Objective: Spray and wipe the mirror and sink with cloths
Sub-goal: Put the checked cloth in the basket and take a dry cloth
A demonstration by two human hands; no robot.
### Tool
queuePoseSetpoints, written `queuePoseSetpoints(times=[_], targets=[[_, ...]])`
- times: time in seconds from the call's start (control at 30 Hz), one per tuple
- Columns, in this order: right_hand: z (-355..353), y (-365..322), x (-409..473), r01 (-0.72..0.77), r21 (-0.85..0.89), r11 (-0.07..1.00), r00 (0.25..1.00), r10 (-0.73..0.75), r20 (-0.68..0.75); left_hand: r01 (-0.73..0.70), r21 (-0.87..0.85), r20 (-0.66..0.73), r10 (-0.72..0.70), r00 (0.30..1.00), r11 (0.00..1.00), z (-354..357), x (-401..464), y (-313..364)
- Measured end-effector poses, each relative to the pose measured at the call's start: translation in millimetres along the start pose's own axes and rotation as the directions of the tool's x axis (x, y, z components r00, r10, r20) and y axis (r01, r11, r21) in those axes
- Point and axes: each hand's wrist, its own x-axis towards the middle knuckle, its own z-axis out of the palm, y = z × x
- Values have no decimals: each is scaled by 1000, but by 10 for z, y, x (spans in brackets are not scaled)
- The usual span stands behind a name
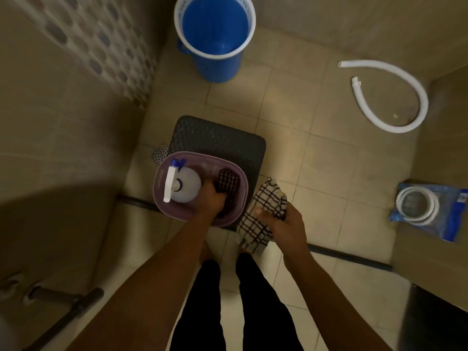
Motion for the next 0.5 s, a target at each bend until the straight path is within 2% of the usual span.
queuePoseSetpoints(times=[0.1, 0.2, 0.27, 0.33, 0.43, 0.5], targets=[[34, -59, -29, 14, -15, 1000, 1000, -14, 4, -87, 133, -122, 103, 987, 987, 19, -164, 74], [50, -129, -50, 18, -21, 1000, 1000, -17, 11, -191, 335, -135, 248, 959, 923, 42, -267, 27], [48, -165, -53, 22, -27, 999, 1000, -21, 20, -346, 423, -35, 397, 917, 837, 24, -242, -41], [45, -178, -43, 31, -39, 999, 999, -30, 25, -428, 502, 93, 445, 891, 752, 27, -192, -129], [41, -138, -17, 22, -36, 999, 999, -21, 24, -452, 593, 277, 358, 892, 667, 89, -130, -215], [30, -106, -16, 17, -36, 999, 1000, -16, 24, -453, 648, 335, 306, 891, 612, 110, -101, -199]])
